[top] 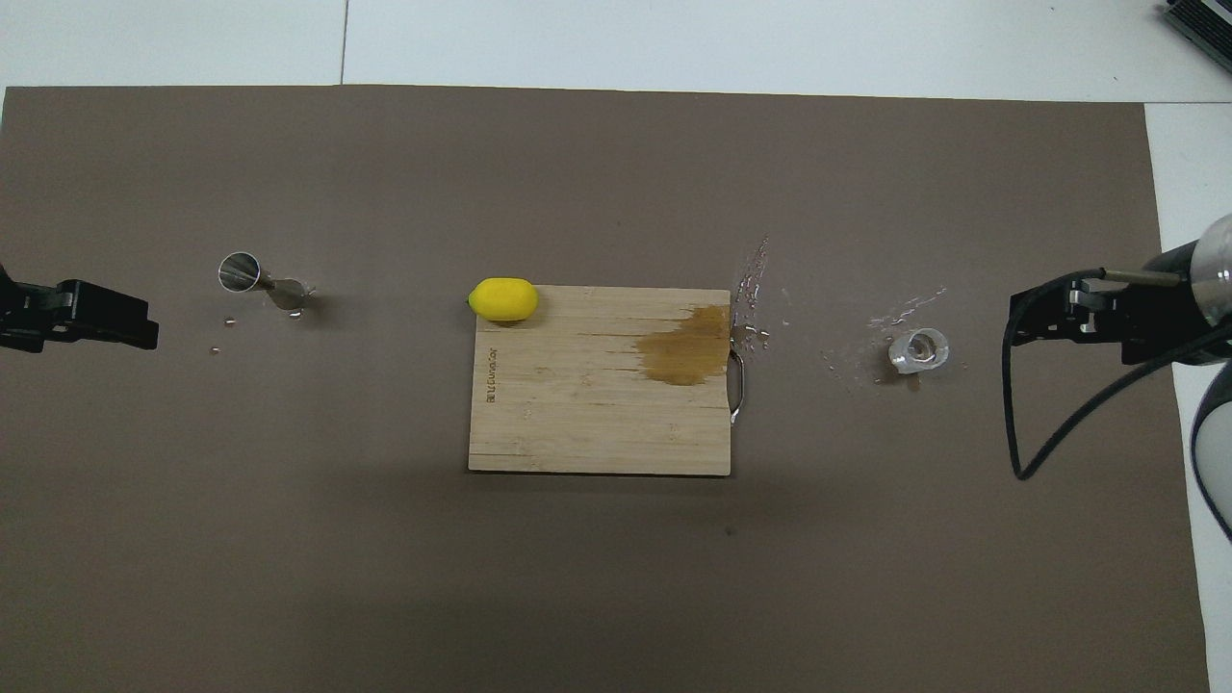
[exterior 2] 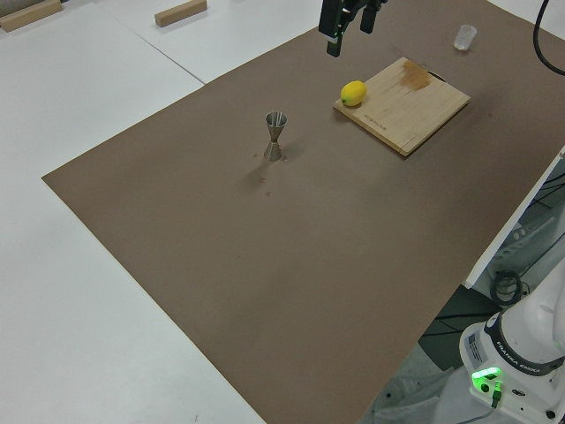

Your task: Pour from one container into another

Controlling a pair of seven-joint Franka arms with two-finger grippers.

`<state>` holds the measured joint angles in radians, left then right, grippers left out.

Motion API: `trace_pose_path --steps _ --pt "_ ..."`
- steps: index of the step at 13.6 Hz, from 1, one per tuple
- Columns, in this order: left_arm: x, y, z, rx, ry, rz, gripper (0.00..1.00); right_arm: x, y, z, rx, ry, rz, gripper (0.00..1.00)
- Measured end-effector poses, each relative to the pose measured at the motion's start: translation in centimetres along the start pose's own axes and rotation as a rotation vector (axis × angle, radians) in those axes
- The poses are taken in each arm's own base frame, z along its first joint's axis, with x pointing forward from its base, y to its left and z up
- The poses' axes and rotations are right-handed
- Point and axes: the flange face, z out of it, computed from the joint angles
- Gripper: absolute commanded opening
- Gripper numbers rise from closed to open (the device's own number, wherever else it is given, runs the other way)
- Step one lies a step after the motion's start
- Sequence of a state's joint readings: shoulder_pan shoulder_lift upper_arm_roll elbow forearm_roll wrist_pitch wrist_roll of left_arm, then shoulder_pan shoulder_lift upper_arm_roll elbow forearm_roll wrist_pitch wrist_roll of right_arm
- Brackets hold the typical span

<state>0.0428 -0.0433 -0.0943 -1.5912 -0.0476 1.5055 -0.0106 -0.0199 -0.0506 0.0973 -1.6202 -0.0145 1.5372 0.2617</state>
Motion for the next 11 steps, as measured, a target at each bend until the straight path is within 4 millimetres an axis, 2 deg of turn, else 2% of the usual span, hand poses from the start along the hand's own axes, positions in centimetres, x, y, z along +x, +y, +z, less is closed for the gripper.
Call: trace_pose_path --steps 7,11 --pt "-0.09 -0.44 0.57 0.000 -0.019 -0.009 1.00 -0.05 -0.07 0.11 -0.001 -0.002 -0.015 0.99" --pt "-0.13 0.06 0.84 0.001 -0.028 -0.010 1.00 -0.14 -0.15 0.15 -0.002 -0.005 -0.019 0.99"
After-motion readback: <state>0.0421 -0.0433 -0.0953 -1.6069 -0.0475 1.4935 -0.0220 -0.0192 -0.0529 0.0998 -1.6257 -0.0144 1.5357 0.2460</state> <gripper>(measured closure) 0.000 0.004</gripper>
